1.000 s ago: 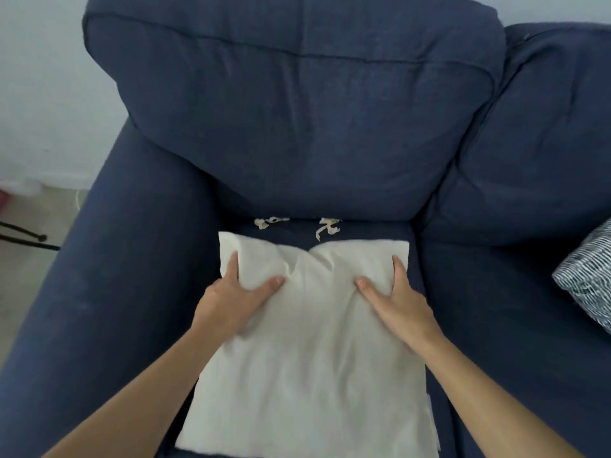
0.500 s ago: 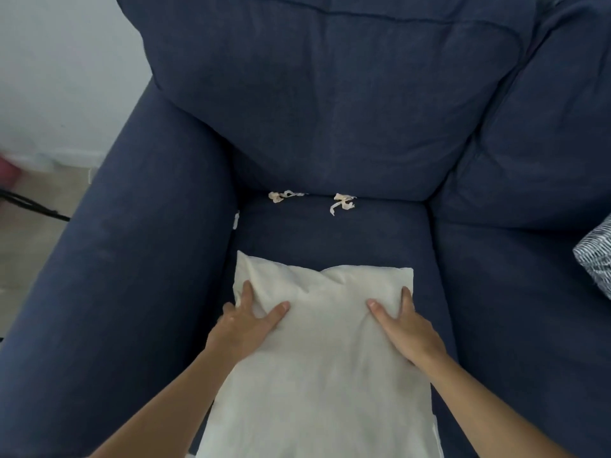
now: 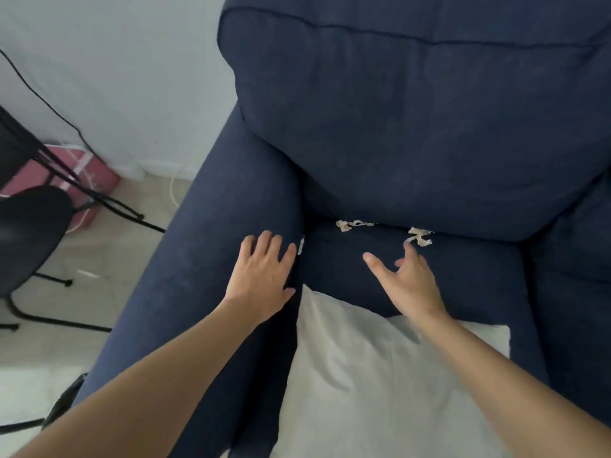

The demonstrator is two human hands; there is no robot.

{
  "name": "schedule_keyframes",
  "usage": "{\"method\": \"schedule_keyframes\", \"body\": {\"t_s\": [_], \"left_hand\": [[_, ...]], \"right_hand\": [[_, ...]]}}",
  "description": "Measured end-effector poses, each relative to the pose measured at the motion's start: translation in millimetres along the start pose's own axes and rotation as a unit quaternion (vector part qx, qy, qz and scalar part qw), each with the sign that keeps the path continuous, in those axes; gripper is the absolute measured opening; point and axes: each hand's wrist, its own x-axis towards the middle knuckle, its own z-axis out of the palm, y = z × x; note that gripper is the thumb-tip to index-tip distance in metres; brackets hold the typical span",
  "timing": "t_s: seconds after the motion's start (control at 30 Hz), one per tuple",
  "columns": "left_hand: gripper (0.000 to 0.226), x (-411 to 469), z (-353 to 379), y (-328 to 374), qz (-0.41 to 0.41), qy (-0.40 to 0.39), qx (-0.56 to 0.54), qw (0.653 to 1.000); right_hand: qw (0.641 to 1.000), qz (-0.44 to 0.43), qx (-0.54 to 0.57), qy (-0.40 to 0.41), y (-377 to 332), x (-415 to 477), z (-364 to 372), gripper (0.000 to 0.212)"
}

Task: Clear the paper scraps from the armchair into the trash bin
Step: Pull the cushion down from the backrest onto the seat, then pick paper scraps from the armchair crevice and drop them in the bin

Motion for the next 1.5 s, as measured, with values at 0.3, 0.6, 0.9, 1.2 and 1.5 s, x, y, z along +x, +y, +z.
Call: {"method": "schedule_keyframes", "body": {"t_s": [0.3, 0.6, 0.9, 1.2, 1.5], "left_hand": [[0.077, 101, 63, 23, 0.030, -0.112, 0.117, 0.986], [0.072, 168, 107, 37, 0.071, -0.160, 0.243, 0.954], [0.036, 192, 117, 43, 0.055, -0.163, 0.179, 0.969], [0.024, 160, 99, 40, 0.052, -0.178, 0.106, 0.977], [0.015, 91, 42, -8, 0.033, 0.004, -0.114, 0.993]], "right_hand": [[0.997, 0.046, 0.005, -0.060, 6, 134, 68, 0.110], [0.975, 0.137, 0.177, 0.010, -2, 194, 122, 0.062], [0.968, 0.151, 0.197, 0.032, 4, 211, 140, 0.027], [0.967, 0.131, 0.220, -0.003, 3, 198, 122, 0.018], [0.971, 0.040, 0.233, -0.040, -18, 136, 76, 0.017]]}}
